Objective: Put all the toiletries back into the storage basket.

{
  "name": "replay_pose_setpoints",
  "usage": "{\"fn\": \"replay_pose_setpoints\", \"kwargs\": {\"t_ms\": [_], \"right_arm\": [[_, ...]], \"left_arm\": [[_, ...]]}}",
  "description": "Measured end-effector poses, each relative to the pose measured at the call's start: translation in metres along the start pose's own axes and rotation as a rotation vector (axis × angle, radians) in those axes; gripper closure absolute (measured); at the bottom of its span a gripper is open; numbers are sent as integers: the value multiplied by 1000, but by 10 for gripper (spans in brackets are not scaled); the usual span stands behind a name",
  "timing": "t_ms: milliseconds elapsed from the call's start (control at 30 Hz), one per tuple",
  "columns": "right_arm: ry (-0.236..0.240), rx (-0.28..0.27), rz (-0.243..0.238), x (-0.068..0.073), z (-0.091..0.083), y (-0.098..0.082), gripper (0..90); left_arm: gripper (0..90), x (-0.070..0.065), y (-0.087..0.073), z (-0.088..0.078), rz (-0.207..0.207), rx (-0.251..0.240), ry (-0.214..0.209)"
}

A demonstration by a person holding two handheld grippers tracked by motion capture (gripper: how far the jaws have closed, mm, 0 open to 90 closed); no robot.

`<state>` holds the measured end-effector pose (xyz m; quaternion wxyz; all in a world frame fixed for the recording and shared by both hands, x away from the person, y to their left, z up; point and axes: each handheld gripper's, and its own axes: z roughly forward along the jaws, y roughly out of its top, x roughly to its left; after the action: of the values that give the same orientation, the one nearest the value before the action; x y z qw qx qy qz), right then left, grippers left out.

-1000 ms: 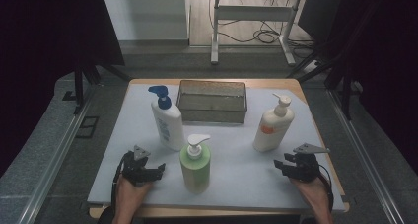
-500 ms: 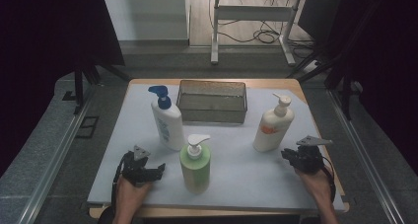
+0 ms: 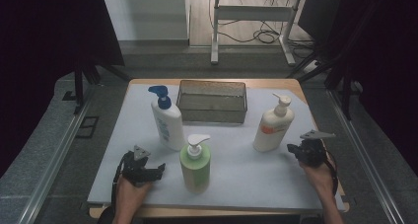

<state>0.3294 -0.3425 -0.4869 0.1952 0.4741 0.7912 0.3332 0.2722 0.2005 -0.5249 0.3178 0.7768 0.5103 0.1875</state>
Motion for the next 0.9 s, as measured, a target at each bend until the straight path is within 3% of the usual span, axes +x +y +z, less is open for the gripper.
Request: {"fn": "replay_pose_setpoints", "kwargs": {"t_ms": [500,900], "right_arm": [[-71,-12,38,-30,26,16,898],[-8,-11,38,-25,47,23,898]], "left_arm": [[117,0,0,0,2,1,0],[117,0,0,0,1,0,0]]}}
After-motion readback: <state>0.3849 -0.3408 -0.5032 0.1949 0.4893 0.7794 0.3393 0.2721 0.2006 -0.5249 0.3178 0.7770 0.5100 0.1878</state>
